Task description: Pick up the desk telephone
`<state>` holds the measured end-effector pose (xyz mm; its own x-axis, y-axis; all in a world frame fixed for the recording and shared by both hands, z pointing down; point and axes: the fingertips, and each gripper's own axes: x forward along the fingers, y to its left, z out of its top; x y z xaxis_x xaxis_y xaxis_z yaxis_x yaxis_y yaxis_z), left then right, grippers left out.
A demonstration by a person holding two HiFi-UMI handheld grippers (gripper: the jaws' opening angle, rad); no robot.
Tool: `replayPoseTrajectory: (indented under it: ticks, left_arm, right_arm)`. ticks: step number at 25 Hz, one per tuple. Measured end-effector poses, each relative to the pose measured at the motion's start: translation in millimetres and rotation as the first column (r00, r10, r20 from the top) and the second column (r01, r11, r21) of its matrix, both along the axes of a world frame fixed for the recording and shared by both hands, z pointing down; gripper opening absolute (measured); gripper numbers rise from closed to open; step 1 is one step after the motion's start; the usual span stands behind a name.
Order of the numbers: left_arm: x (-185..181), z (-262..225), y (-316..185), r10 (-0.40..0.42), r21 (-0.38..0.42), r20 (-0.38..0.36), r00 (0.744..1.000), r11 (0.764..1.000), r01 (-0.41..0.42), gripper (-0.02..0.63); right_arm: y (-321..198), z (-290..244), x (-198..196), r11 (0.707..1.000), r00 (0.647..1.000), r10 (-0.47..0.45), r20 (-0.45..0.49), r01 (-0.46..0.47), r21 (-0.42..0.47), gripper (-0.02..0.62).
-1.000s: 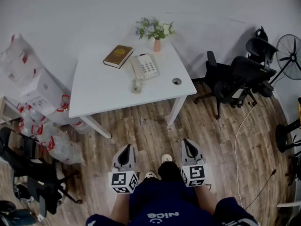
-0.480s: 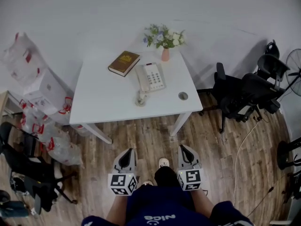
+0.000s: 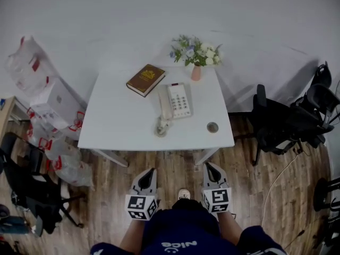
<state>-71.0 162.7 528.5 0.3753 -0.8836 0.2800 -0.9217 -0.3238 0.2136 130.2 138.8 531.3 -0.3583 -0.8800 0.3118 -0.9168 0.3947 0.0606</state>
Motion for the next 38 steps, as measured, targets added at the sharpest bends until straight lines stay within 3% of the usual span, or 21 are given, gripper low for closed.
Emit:
replayPoseTrajectory:
  ticks: [8,17,29,38]
  left_arm:
    - [15.1,-3.1,-46.4,-0.084,0.032,0.027,0.996,0.996,0.083,0.017]
    - [34.5,7.0,-77.7,-0.073,-0.012,0.012,0.997,0.997,0.073,0.017]
    - [43.2,10.8,-171.1,0.029,-0.019,-0.028,0.999,0.999,-0.03,0.017]
    - [7.6,14.6,-242.9,0.108,-0.041,-0.005,0.994,0.993,-0.108,0.017]
  right_arm:
    - [-59.2,-4.4,12.5,0.996,0.997,-0.08,0.0,0.08,0.026,0.023]
    - [-80.9,9.2,24.1,0.996,0.997,-0.081,0.006,0.081,-0.022,0.023]
    - [-135.0,8.6,17.8,0.999,1.0,0.01,0.011,-0.009,-0.037,0.023]
    - [-202.6,4.9,-5.3,0.994,0.994,0.106,0.002,-0.106,-0.023,0.023]
